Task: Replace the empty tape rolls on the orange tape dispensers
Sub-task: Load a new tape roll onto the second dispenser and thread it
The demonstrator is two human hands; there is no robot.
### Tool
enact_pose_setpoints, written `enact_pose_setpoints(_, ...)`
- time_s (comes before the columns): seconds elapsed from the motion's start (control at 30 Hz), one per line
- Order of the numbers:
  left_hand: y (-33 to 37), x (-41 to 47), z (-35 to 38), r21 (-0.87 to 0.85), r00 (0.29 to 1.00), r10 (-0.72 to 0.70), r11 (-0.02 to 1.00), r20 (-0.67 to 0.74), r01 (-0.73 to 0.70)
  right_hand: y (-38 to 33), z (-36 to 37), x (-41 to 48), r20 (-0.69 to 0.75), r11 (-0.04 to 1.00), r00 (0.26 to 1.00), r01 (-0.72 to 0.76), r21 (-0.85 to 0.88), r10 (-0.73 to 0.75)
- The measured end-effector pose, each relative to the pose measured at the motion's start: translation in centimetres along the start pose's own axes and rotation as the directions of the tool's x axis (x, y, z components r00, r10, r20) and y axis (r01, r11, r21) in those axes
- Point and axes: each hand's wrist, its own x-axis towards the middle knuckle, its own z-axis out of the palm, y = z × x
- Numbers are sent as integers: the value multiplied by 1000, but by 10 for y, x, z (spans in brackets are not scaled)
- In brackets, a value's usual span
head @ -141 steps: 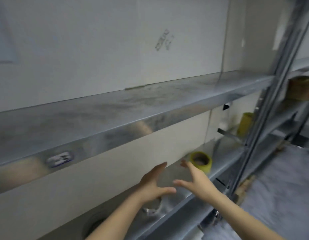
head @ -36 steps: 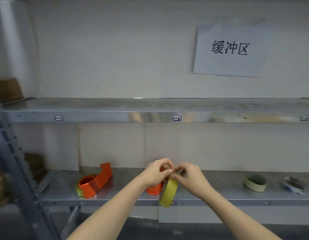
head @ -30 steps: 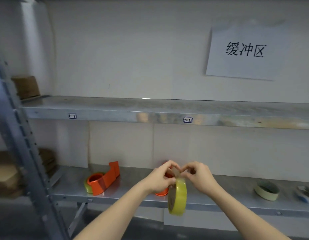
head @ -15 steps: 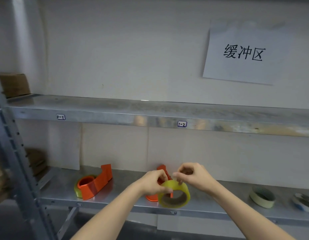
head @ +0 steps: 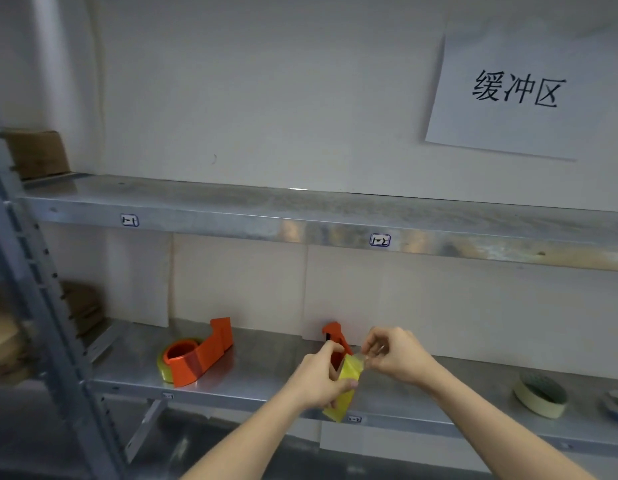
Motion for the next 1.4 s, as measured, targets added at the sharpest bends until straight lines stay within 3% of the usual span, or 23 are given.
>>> enact_pose_setpoints(0.17, -14, -4, 2, -76, 999, -32, 997, 25, 33, 6, 8, 7, 15, 999, 1000, -16, 43, 15)
enact_pose_setpoints(0.33, -19, -6, 3, -229, 980, -93, 964, 178, 133, 5, 19, 14, -2, 997, 1000, -9, 74, 10)
enact_pose_setpoints(0.53, -31, -3, 5, -172, 956, -89, 975, 280, 142, 5, 22, 19, -25, 993, 999, -18, 113, 21)
enact_pose_setpoints(0.93, -51, 6, 12, 17, 988, -7, 1000, 156, 5, -4, 32, 16, -72, 982, 997, -26, 187, 40)
enact_pose_setpoints(1.4, -89, 21, -5, 37, 994, 81, 996, 79, -84, -19, 51, 47, -88, 965, 996, -7, 263, 32)
